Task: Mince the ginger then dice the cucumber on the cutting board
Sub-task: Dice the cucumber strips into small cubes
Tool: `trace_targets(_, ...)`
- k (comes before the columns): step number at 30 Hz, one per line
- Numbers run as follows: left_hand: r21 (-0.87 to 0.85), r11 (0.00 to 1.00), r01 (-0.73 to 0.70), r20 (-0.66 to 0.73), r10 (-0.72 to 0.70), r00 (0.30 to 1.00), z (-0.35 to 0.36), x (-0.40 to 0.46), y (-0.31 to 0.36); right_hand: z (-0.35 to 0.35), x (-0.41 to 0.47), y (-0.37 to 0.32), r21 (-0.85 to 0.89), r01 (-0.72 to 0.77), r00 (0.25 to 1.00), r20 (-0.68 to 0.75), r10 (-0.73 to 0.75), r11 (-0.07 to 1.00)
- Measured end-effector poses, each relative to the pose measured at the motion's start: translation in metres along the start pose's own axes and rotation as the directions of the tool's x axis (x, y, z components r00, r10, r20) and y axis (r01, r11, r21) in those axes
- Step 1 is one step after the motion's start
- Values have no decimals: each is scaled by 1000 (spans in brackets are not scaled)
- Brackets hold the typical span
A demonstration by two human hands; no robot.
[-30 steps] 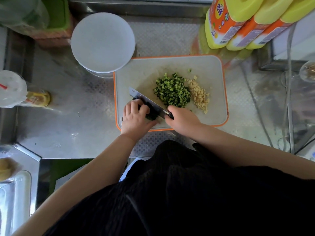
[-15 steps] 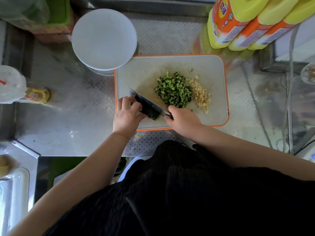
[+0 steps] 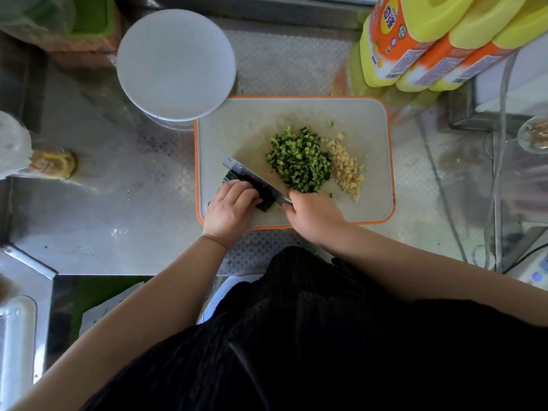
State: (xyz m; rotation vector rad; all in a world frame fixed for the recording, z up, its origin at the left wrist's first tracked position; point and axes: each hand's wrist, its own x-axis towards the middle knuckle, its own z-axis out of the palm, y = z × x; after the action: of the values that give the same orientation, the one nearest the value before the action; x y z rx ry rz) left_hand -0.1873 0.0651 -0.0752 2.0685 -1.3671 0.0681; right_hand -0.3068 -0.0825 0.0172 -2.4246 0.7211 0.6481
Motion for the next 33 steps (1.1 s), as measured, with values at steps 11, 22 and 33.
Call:
trace_targets(11, -20, 999, 33, -4, -33, 999, 2, -3, -4, -13, -10, -14, -53, 25, 1000, 6, -25, 998)
trace_targets(22, -46, 999, 4, -27, -5, 1000, 2, -3, -6, -19, 3, -28, -120, -68, 991, 102, 81, 990)
trace_targets(33, 71, 996, 47, -28, -45, 999, 4, -5, -3, -6, 18, -8, 130, -154, 985, 99, 142, 979)
